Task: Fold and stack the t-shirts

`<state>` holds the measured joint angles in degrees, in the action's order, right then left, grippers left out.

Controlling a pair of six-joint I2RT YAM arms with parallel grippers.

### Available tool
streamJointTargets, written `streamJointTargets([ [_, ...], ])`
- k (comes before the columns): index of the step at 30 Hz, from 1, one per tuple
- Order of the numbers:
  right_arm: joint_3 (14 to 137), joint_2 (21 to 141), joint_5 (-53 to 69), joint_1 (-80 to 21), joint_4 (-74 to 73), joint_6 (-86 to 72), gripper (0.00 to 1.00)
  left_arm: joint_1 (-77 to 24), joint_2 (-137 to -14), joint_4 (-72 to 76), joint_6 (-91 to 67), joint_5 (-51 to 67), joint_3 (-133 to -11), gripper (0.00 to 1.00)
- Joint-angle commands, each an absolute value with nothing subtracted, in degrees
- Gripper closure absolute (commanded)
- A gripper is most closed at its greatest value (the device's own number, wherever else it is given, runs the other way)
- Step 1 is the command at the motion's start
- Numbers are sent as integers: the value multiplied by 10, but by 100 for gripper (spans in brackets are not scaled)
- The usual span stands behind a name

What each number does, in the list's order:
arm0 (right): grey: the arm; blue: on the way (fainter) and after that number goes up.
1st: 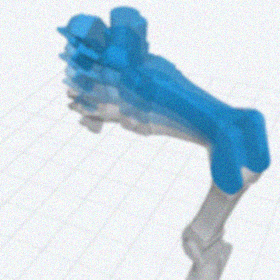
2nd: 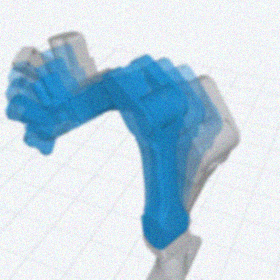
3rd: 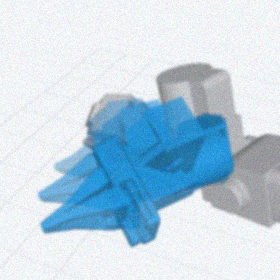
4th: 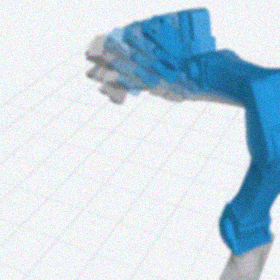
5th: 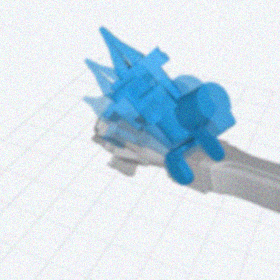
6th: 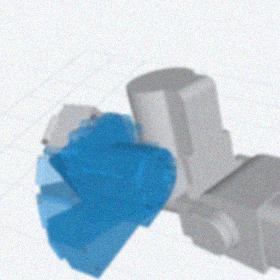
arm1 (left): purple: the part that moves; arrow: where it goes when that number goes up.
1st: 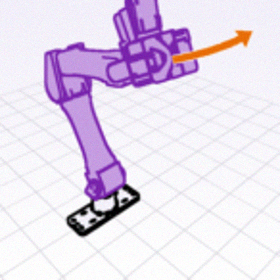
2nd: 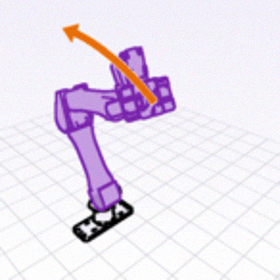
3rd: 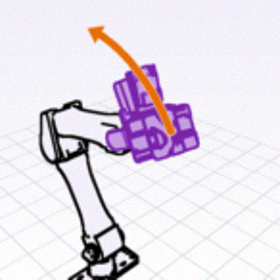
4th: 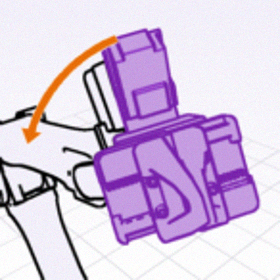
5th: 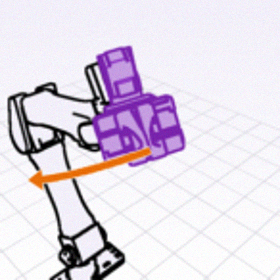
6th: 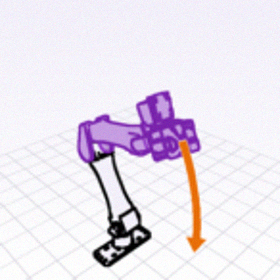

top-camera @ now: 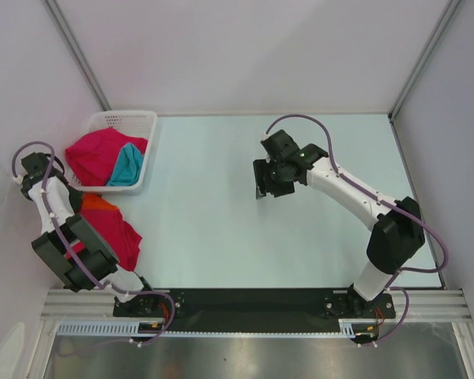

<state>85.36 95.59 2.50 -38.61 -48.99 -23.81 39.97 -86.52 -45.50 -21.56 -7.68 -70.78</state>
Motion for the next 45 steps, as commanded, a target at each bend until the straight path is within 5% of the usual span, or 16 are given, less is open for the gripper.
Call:
streamJointTargets([
  [1,898,972,33,-387,-495,-227,37,416,-867,-429,-233,-105,-765,100],
  [19,960,1029,40,-386,-507,-221,38,416,-920,-436,-252,-88,-858,98],
  [21,960,1029,41,-389,-507,-221,38,415,-919,-430,-243,-67,-850,72],
  [22,960,1031,44,-390,-508,-221,38,413,-917,-430,-241,-58,-847,44],
  [24,961,1032,47,-395,-507,-222,38,408,-911,-430,-242,-61,-839,22],
  [25,962,1033,45,-395,-508,-223,38,402,-904,-430,-240,-63,-836,2],
  [34,963,1037,26,-426,-512,-243,38,354,-804,-417,-215,-5,-800,1],
  [38,960,1035,10,-440,-512,-258,37,313,-764,-337,-180,106,-753,1],
  [41,949,1023,1,-454,-505,-271,37,268,-787,-329,-144,163,-764,0],
  [45,905,984,-15,-473,-492,-290,37,187,-882,-374,-84,75,-815,0],
])
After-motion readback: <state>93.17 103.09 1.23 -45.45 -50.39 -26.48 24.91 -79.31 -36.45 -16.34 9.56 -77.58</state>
